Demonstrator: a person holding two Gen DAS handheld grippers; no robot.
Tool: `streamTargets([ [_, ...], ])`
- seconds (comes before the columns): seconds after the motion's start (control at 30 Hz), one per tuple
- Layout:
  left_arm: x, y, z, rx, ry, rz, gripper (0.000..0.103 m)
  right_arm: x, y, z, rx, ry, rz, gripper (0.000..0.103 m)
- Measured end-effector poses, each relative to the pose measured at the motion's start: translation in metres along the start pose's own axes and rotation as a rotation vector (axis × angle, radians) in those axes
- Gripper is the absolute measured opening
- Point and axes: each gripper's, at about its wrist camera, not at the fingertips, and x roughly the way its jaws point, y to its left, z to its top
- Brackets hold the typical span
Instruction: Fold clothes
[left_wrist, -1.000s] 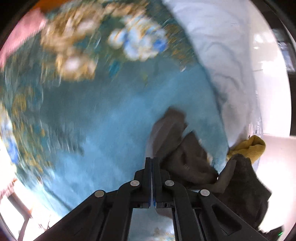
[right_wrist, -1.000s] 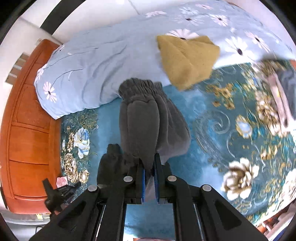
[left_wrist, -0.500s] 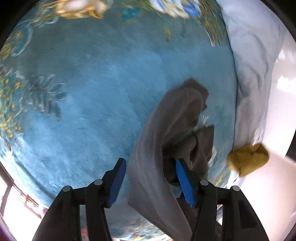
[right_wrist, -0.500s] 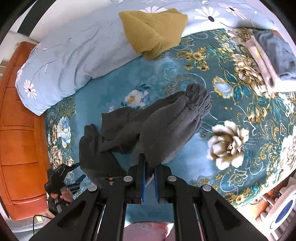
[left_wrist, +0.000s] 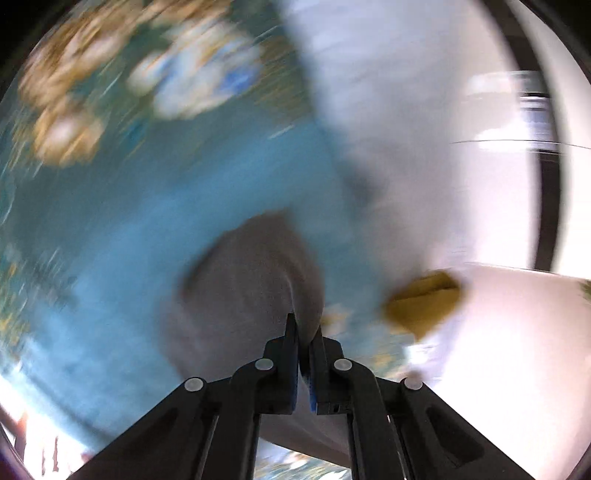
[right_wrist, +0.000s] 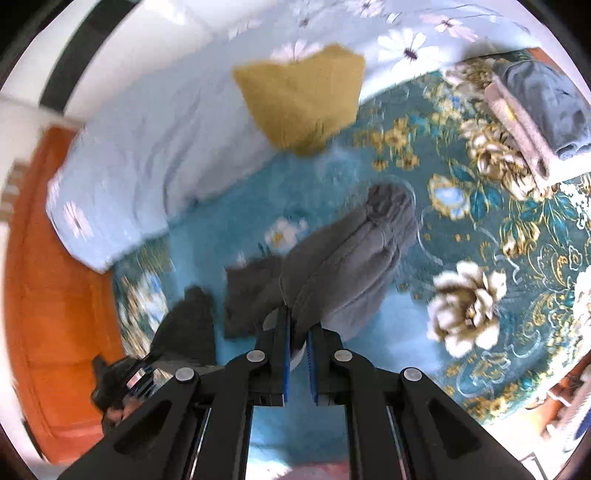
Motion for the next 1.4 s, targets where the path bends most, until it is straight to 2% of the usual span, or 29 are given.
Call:
streamTargets([
  [0.1, -0.038, -0.038, -0.003, 0.089, -0.084, -0.131, 0.004, -0.026, 0.008, 0.016, -0.017, -0.08, 0.058, 0.007],
  [0.2, -0.06, -0.039, -0.017, 0.152, -0.134, -0.156, 0.004, -0.061, 0.02, 0.016, -0.085, -0.182, 0.129, 0.007],
  [0.23, -0.059, -0.029, -0.024, 0.162, -0.132, -0.124, 0.004, -0.071, 0.023, 0.014, -0.114, -0.21, 0.148, 0.007],
  [0.27, -0.054, -0.015, -0.03, 0.159, -0.119, -0.078, 0.004, -0.067, 0.019, 0.006, -0.131, -0.198, 0.141, 0.007],
  [0.37, -0.021, 0.051, -0.046, 0.051, -0.019, 0.114, 0.004, -0.054, 0.007, -0.017, -0.183, -0.156, 0.116, 0.007],
  [0.47, 0.016, 0.126, -0.066, -0.127, 0.099, 0.281, 0.004, 0.013, -0.041, -0.048, -0.096, 0.035, -0.016, 0.007],
  [0.53, 0.024, 0.156, -0.078, -0.178, 0.148, 0.351, 0.004, 0.055, -0.077, -0.071, 0.002, 0.164, -0.086, 0.007],
  [0.63, 0.027, 0.187, -0.091, -0.217, 0.19, 0.428, 0.004, 0.087, -0.111, -0.099, 0.062, 0.3, -0.173, 0.007],
  [0.7, 0.024, 0.199, -0.095, -0.245, 0.197, 0.433, 0.004, 0.088, -0.118, -0.104, 0.053, 0.316, -0.203, 0.007],
  [0.77, 0.022, 0.206, -0.094, -0.271, 0.199, 0.433, 0.004, 0.078, -0.124, -0.102, 0.07, 0.274, -0.205, 0.007],
  [0.97, 0.016, 0.222, -0.09, -0.318, 0.208, 0.494, 0.005, 0.064, -0.142, -0.109, 0.142, 0.223, -0.214, 0.007],
  [1.1, 0.008, 0.234, -0.091, -0.332, 0.202, 0.548, 0.006, 0.057, -0.139, -0.113, 0.121, 0.195, -0.204, 0.008],
  [1.13, 0.006, 0.236, -0.092, -0.337, 0.2, 0.564, 0.006, 0.056, -0.136, -0.113, 0.103, 0.179, -0.192, 0.01],
  [1.17, 0.004, 0.239, -0.094, -0.354, 0.199, 0.565, 0.006, 0.056, -0.132, -0.112, 0.084, 0.163, -0.179, 0.021],
  [1.2, 0.001, 0.241, -0.095, -0.373, 0.196, 0.562, 0.006, 0.054, -0.126, -0.109, 0.07, 0.146, -0.163, 0.047],
  [1.27, -0.007, 0.241, -0.098, -0.41, 0.174, 0.542, 0.006, 0.053, -0.117, -0.104, 0.043, 0.118, -0.13, 0.072],
  [1.33, -0.016, 0.232, -0.1, -0.404, 0.143, 0.531, 0.006, 0.06, -0.109, -0.096, 0.002, 0.125, -0.135, 0.072],
  [1.4, -0.026, 0.212, -0.1, -0.349, 0.107, 0.526, 0.006, 0.068, -0.104, -0.089, -0.031, 0.135, -0.149, 0.072],
])
